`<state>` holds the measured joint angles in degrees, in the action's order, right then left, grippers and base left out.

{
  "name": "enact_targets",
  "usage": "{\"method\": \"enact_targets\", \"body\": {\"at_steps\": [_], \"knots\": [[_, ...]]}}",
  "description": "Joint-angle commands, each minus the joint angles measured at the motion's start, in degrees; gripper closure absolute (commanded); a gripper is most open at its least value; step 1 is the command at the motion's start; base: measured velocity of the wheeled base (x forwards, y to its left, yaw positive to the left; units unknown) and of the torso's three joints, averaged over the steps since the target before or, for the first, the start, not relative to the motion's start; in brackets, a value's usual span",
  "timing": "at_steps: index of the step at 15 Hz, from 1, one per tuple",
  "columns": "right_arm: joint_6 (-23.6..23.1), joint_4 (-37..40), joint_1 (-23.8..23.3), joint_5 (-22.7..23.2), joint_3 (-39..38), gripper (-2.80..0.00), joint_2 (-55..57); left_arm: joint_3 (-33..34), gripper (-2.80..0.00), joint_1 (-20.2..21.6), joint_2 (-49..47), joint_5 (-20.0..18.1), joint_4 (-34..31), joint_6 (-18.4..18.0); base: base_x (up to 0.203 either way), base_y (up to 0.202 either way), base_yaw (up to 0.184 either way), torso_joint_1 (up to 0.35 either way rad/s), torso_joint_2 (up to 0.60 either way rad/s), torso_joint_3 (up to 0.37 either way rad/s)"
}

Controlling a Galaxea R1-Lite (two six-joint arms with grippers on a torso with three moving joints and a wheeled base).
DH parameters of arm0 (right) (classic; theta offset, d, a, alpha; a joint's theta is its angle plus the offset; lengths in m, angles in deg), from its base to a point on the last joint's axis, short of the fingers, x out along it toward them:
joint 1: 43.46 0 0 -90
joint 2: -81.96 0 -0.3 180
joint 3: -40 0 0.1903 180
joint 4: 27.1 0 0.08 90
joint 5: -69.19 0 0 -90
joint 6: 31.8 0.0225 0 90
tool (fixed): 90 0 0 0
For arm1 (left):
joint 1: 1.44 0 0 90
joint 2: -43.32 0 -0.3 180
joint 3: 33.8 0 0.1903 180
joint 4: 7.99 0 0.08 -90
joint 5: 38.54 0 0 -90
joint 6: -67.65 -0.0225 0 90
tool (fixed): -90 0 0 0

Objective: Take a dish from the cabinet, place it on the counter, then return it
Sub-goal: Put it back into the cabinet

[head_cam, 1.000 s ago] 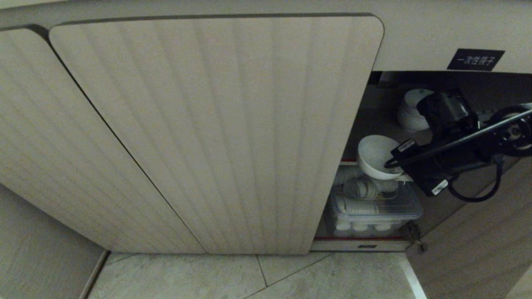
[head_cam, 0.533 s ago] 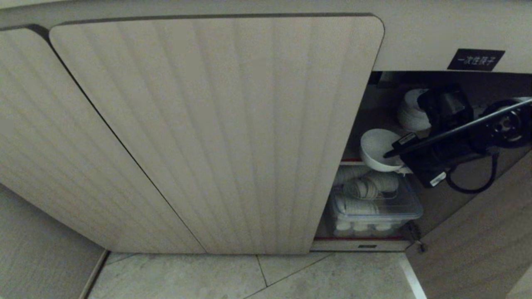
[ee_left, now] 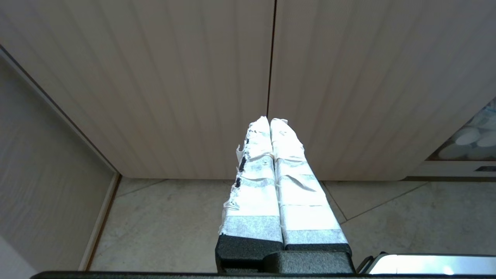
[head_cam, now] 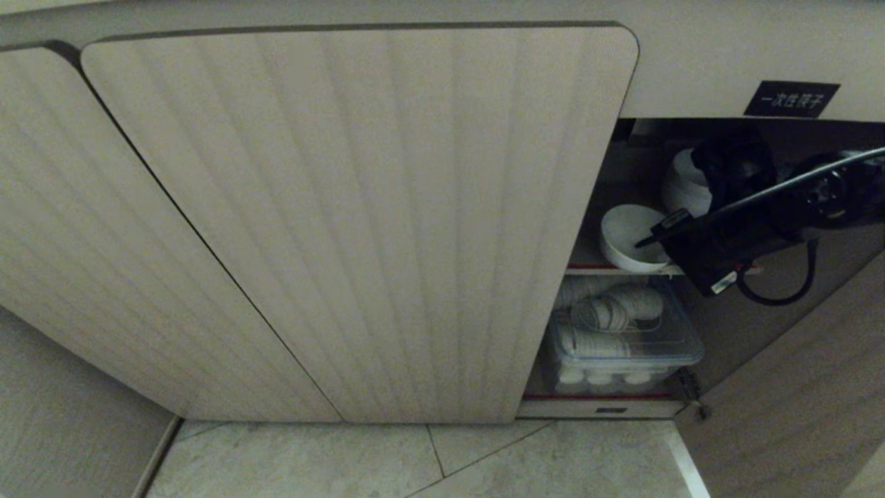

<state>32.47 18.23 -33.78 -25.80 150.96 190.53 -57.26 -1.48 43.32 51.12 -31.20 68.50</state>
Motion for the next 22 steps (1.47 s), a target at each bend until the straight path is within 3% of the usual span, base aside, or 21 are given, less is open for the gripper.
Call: {"method": "enact_targets", "body": {"at_steps": [1,13,22], "knots": [[-1.0,-0.1,-0.7,0.0,0.3,0.0,0.8,0.0,0.0,0.0,0.0,0.0,0.0,0.0,0.0,0.0,0.0,0.0,0.0,0.0],[-2.4,-0.8,-1.2,0.5,0.5,0.0,2.5,0.0,0.0,0.0,0.0,0.0,0.0,0.0,0.0,0.0,0.0,0.0,0.0,0.0],[-2.0,-0.7,-1.8,0.5,5.5,0.0,5.6,0.0,0.0,0.0,0.0,0.0,0.0,0.0,0.0,0.0,0.0,0.0,0.0,0.0]]}}
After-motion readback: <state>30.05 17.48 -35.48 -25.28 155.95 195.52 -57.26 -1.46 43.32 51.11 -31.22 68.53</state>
